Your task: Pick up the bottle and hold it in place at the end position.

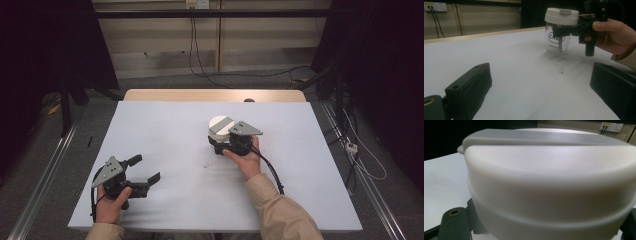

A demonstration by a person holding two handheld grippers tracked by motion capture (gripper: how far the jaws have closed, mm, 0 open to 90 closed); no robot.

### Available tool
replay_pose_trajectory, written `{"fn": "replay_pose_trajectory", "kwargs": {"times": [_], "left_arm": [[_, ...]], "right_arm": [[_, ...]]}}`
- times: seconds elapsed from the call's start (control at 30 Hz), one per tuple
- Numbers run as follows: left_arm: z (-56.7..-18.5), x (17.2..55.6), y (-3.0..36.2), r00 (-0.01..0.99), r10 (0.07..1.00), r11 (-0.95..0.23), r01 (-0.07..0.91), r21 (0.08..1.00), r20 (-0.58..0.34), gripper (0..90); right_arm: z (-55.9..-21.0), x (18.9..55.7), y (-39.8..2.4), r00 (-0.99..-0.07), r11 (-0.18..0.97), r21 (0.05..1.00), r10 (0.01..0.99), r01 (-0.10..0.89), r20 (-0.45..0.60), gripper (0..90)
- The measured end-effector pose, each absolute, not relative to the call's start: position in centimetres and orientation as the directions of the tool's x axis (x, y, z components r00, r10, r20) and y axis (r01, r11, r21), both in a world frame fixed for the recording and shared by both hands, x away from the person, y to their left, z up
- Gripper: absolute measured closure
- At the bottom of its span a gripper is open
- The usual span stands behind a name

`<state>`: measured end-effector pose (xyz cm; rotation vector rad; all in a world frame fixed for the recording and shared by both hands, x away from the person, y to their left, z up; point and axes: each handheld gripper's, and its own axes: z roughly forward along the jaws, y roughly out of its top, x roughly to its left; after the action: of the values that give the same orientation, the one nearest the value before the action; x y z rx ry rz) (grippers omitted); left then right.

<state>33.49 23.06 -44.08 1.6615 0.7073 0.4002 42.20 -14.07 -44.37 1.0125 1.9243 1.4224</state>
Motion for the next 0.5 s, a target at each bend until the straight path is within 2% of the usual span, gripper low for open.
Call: {"fn": "replay_pose_trajectory", "kwargs": {"times": [0.5], "left_arm": [[-44.08, 33.49, 23.13, 0.754, 0.647, -0.092, 0.228, 0.969, -0.116, 3.3]], "right_arm": [[-44.66, 42.76, -13.25, -0.583, 0.170, 0.953, 0.812, 0.252, 0.009, 18.4]]}}
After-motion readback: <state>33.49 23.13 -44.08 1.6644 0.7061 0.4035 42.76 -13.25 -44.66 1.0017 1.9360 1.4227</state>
